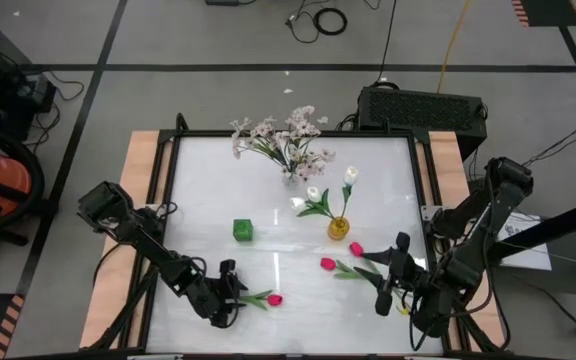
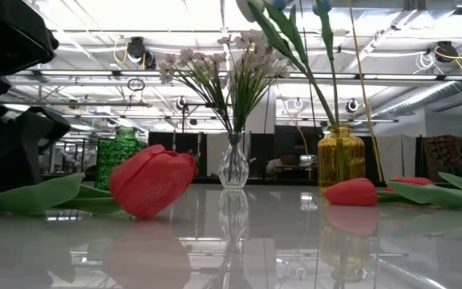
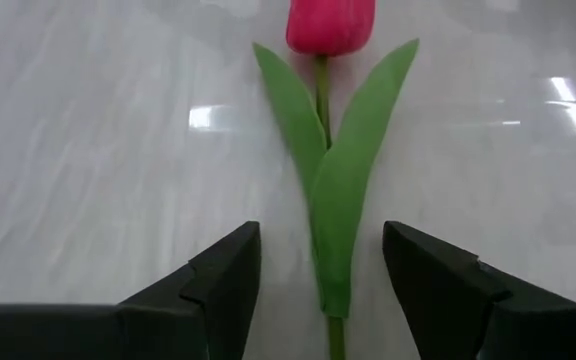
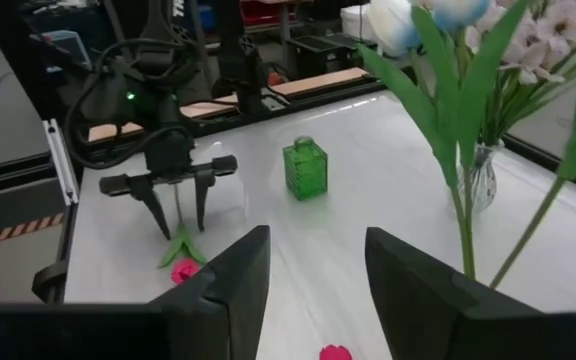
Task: Sort flowers into vase by color
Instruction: Put the bottom left red flower into the green vase, then put the left red flower into the green vase
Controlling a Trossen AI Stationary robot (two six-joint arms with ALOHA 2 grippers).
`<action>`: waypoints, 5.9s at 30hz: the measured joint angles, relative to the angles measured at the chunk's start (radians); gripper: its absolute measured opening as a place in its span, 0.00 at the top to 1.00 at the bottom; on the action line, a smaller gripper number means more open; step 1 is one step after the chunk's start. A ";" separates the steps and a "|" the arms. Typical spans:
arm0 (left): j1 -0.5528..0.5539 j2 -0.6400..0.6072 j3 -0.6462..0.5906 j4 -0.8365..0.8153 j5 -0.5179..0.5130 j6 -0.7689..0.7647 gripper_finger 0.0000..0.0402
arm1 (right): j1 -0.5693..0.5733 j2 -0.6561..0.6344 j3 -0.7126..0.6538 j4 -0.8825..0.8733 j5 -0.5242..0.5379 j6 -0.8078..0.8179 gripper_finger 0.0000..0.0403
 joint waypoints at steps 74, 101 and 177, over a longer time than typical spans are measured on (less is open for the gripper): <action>0.597 -0.325 -0.294 1.357 -0.092 0.748 0.96 | -0.054 -0.001 0.000 0.205 0.102 -0.277 0.61; 0.629 -0.258 -0.294 1.249 -0.052 0.760 0.70 | -0.053 -0.001 0.000 0.234 0.068 -0.283 0.61; -0.257 -0.933 -0.313 -0.116 -0.492 0.143 0.36 | -0.288 0.402 -0.069 -0.142 -1.053 -0.040 0.78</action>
